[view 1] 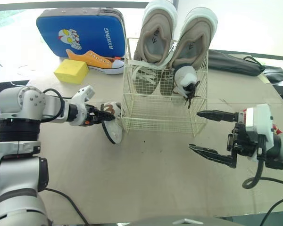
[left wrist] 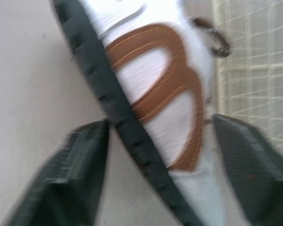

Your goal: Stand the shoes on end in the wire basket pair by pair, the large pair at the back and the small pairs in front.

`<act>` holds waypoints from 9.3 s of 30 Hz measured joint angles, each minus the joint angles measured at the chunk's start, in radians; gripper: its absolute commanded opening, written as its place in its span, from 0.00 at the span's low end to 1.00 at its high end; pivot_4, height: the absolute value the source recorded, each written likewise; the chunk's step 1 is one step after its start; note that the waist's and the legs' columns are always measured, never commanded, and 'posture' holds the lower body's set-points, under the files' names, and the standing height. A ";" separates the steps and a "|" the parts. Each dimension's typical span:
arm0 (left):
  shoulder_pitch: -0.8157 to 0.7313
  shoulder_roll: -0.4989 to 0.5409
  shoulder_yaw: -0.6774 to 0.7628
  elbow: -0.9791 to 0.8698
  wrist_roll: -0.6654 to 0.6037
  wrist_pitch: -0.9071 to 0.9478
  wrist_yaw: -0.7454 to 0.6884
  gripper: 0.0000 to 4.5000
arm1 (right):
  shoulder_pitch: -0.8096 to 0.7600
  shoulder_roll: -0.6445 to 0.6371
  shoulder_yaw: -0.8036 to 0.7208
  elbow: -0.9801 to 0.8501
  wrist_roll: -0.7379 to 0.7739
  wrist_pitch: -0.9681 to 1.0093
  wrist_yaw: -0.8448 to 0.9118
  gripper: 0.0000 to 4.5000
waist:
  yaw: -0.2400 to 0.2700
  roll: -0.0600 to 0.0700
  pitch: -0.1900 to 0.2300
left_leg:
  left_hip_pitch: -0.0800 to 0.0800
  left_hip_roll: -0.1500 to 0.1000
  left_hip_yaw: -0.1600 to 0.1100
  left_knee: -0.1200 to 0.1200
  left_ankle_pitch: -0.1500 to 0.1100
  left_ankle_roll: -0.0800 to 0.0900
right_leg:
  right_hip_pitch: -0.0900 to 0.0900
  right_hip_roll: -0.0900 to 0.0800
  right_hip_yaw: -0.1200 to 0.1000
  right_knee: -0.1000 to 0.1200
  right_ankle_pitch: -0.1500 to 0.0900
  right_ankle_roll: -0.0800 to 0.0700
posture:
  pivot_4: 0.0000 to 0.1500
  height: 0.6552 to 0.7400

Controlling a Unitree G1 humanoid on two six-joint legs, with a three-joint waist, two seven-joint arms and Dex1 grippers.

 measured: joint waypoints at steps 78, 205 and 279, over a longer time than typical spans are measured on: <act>0.240 -0.181 0.153 -0.640 0.137 -0.693 -0.656 0.82 | 0.429 -0.040 -0.521 0.132 -0.132 0.141 -0.226 1.00 | 0.011 0.002 -0.001 | -0.002 0.002 0.009 0.009 -0.007 0.012 | 0.004 0.002 0.003 -0.002 0.001 -0.006 | 1.00 1.00; 0.204 -0.463 0.153 -0.626 -0.059 -0.821 -0.619 0.11 | -0.515 0.211 0.115 0.545 0.792 0.400 -0.371 0.03 | -0.003 0.009 -0.006 | -0.002 -0.001 0.009 0.009 -0.006 0.012 | 0.003 0.005 0.006 -0.002 0.002 -0.007 | 1.00 1.00; 1.053 -0.165 0.485 -0.970 -0.089 -0.965 -0.411 0.91 | -0.027 0.145 -0.012 0.348 -0.183 -0.181 0.122 0.96 | -0.001 0.013 -0.004 | 0.002 0.004 0.014 0.002 -0.006 0.010 | 0.001 0.006 0.009 -0.004 0.001 -0.007 | 1.00 1.00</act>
